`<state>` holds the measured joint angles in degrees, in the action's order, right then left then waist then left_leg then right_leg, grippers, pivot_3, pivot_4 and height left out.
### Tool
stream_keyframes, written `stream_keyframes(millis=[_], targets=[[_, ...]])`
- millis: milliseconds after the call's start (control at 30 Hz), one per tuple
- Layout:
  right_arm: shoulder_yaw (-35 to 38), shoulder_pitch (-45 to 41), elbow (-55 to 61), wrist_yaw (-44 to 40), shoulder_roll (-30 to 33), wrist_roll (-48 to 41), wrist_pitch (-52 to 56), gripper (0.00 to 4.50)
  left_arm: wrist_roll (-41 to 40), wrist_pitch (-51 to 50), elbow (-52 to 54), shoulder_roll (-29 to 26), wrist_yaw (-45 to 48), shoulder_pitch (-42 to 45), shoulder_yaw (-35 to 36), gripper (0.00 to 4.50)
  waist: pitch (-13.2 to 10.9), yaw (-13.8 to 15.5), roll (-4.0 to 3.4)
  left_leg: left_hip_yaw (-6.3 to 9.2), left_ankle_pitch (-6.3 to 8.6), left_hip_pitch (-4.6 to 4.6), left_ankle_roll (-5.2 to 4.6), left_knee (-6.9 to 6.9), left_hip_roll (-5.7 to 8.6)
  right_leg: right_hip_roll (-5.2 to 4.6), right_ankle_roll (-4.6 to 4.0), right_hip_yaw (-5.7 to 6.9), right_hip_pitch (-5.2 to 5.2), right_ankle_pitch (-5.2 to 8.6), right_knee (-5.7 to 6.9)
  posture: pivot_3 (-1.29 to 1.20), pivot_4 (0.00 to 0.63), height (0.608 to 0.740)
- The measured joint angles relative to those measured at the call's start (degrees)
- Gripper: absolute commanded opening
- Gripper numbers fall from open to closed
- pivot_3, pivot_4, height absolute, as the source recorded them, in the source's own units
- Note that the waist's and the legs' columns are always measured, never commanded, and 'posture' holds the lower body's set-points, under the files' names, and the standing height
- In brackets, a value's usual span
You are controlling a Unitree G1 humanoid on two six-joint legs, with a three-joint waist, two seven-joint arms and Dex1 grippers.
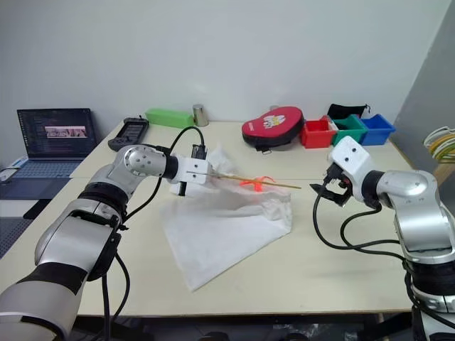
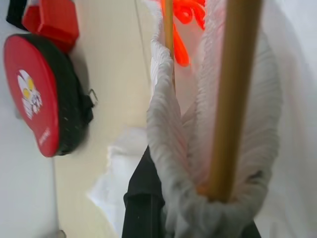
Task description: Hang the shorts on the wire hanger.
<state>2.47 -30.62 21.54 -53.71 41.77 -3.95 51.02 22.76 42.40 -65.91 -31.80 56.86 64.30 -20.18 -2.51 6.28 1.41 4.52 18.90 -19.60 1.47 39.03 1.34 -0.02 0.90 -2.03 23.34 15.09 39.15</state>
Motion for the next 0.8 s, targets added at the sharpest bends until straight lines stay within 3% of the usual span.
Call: stream_keyframes(millis=[300,467,800], targets=[[-1.8,3.7,-4.1,-2.0,2.1,-8.2,5.5,4.49,-6.0,-5.0,6.0,-0.5,5.1,-3.5,2.6,0.00,0.1,1.5,0.15,0.01,0.00,-0.08,0.00,0.06,0.06,-0.10,0.06,-0.04,-0.02,-0.03,-0.11,0.25,0.000,0.740],[-3.2,3.8,-13.0,2.1,-4.4,-9.3,5.5,4.49,-11.7,-10.8,12.5,-1.7,12.3,-6.0,4.3,0.00,0.1,1.3,0.18,0.00,-0.01,0.00,0.00,0.07,0.02,-0.05,0.05,-0.08,-0.02,-0.04,0.03,0.27,0.000,0.740],[-6.6,2.1,-14.2,5.0,-8.9,-12.3,5.4,4.49,-12.5,-13.4,14.4,-2.7,12.5,-6.6,4.6,0.00,0.1,1.5,0.17,0.05,0.00,-0.03,0.00,0.07,0.04,-0.05,0.05,-0.05,-0.01,-0.04,-0.03,0.27,0.000,0.740]])
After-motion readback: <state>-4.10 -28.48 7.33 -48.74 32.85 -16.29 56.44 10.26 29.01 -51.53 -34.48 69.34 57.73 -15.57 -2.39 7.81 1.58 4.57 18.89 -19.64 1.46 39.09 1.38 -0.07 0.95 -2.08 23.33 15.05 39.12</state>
